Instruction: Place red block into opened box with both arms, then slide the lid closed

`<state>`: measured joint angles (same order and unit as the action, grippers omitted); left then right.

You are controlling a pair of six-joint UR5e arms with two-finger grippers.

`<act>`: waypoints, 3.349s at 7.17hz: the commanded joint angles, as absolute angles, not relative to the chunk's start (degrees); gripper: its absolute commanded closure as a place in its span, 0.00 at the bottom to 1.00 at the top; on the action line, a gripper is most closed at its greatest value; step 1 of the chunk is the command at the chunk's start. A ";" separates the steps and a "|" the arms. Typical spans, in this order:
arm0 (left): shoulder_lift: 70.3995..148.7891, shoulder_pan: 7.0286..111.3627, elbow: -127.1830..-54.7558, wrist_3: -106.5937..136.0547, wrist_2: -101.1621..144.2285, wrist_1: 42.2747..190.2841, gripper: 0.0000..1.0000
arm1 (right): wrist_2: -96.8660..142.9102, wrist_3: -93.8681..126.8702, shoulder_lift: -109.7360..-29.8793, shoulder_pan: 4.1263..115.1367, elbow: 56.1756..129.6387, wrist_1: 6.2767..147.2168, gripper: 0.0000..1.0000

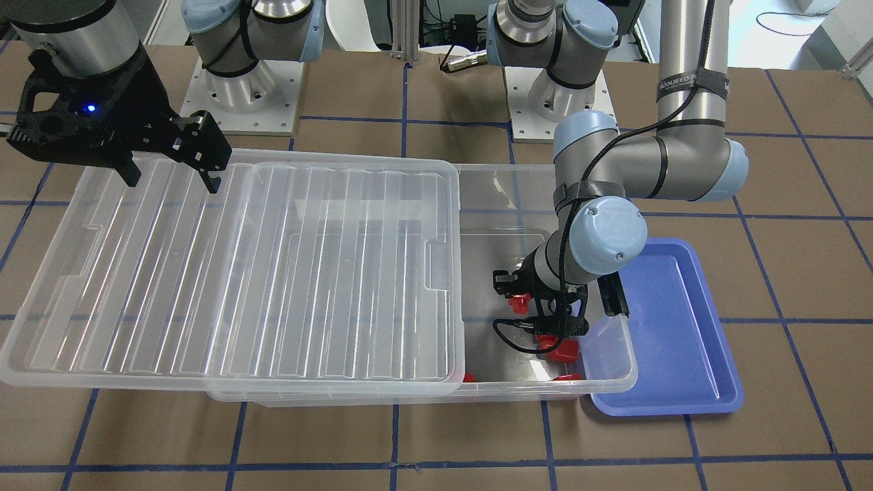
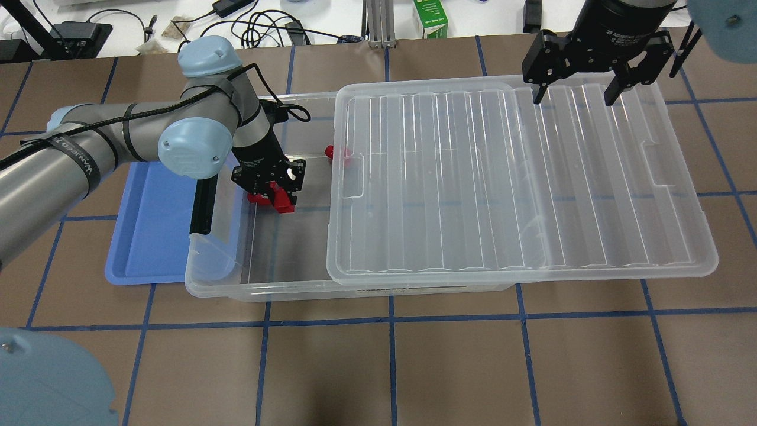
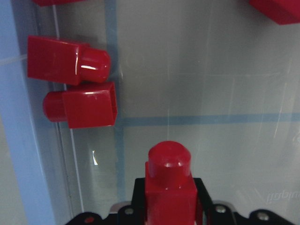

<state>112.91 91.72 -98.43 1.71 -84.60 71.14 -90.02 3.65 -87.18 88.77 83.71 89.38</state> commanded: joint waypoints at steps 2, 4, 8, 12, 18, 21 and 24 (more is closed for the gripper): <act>115.92 91.76 -98.44 1.84 -84.55 68.92 1.00 | -90.09 3.60 -87.19 88.77 83.58 89.38 0.00; 116.63 91.76 -98.87 1.85 -84.55 68.56 0.81 | -90.09 3.60 -87.10 88.77 83.58 89.38 0.00; 114.96 92.02 -98.35 1.49 -84.81 69.52 0.00 | -90.09 3.60 -87.19 88.77 83.67 89.38 0.00; 106.81 91.50 -91.79 0.80 -85.52 78.44 0.00 | -90.09 3.60 -87.19 88.77 83.67 89.38 0.00; 92.57 91.49 -84.88 0.70 -87.10 98.44 0.00 | -93.68 -11.54 -86.48 78.03 84.19 89.65 0.00; 89.48 91.06 -92.01 0.44 -90.96 96.34 0.00 | -90.26 -31.85 -84.74 62.44 88.83 96.10 0.00; 88.60 88.77 -92.55 0.09 -91.06 96.06 0.00 | -90.26 -38.99 -81.83 57.76 100.43 112.45 0.00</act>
<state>89.10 89.47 -92.29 0.14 -91.08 96.09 -90.30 -35.28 -82.89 59.52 95.88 105.70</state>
